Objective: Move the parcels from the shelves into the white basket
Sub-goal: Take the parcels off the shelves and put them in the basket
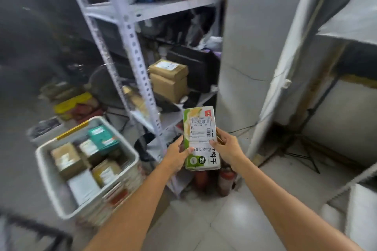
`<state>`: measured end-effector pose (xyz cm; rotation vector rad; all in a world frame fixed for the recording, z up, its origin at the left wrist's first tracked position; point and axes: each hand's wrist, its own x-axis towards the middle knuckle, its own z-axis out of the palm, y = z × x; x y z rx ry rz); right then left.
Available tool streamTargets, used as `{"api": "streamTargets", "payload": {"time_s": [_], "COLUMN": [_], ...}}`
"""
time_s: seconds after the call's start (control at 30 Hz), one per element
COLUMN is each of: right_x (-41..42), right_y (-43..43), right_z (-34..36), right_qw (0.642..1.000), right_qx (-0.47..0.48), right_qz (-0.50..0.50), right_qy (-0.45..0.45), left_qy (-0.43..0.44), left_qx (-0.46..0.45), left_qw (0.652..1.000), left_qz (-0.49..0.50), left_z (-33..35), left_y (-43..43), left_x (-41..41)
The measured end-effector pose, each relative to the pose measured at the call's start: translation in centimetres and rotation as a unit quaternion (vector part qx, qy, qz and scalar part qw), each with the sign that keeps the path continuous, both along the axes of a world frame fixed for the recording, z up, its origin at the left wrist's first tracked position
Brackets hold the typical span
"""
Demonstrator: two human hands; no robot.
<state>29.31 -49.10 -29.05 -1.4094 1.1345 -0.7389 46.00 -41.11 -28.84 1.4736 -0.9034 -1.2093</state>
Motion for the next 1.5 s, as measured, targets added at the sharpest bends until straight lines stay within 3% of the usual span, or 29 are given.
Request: {"api": "streamTargets", "payload": {"time_s": [0.33, 0.57, 0.93, 1.27, 1.5], "right_x": [16.3, 32.2, 55.5, 66.6, 70.1], "right_y": [6.8, 8.3, 6.9, 4.7, 5.0], "right_z": [-3.0, -6.0, -18.1, -35.4, -42.0], "right_qw": [0.974, 0.946, 0.933, 0.902, 0.889], "right_qx": [-0.009, 0.0, 0.083, 0.12, 0.128], "right_qz": [0.227, 0.323, 0.348, 0.397, 0.422], "right_qy": [0.015, 0.027, 0.044, 0.12, 0.122], "left_qy": [0.032, 0.008, 0.077, 0.143, 0.165], "left_qx": [0.033, 0.052, 0.07, 0.156, 0.179], "left_qw": [0.978, 0.955, 0.921, 0.849, 0.805], "left_qz": [0.201, 0.293, 0.376, 0.484, 0.54], "left_z": [-2.2, -5.7, -19.1, -35.2, -41.8], "left_y": [12.6, 16.3, 14.7, 12.6, 11.8], "left_x": [11.2, 24.8, 46.4, 54.3, 57.1]}}
